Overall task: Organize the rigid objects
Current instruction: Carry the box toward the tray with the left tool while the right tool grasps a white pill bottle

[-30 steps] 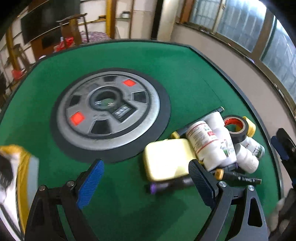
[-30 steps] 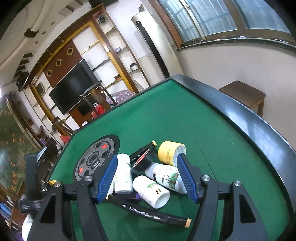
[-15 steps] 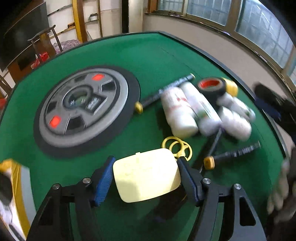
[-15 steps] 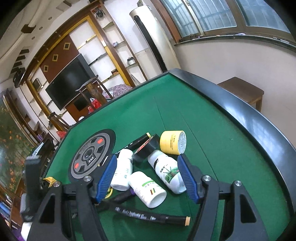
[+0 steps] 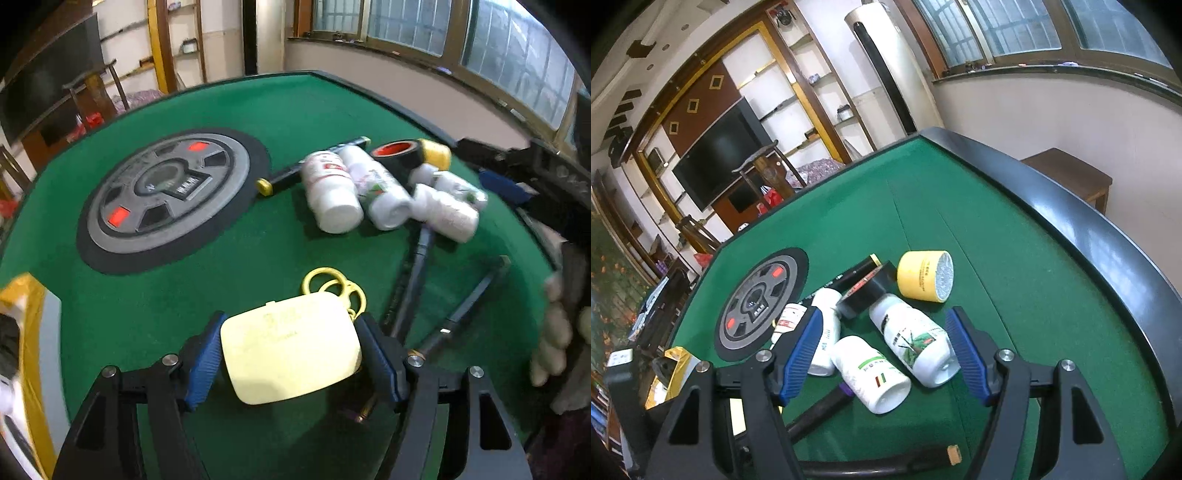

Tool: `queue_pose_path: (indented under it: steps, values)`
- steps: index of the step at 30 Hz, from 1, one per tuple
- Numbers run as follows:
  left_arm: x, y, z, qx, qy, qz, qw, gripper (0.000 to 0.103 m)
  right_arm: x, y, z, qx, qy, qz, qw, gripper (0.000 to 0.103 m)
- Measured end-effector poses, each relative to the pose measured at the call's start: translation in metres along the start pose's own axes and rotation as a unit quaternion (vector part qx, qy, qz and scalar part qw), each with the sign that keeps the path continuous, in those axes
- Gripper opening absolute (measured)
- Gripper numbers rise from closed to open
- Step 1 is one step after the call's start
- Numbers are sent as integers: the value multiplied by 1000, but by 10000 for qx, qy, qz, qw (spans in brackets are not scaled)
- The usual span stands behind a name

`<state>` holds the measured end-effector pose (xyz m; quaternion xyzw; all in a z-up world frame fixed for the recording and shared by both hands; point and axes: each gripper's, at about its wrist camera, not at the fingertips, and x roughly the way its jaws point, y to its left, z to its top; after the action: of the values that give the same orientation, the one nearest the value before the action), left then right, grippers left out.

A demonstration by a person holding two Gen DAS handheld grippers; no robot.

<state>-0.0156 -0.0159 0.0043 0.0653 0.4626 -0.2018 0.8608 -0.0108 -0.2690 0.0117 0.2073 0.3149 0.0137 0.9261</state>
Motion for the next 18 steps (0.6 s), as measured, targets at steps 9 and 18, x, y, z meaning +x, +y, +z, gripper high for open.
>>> queue_pose_path:
  steps: [9, 18]
  values:
    - [-79, 19, -24, -591, -594, -349, 9959, 74, 5, -1, -2, -61, 16, -163, 9998, 69]
    - [-153, 62, -72, -1291, -1179, -529, 9832, 74, -2, 8, -5, -159, -51, -95, 9998, 69]
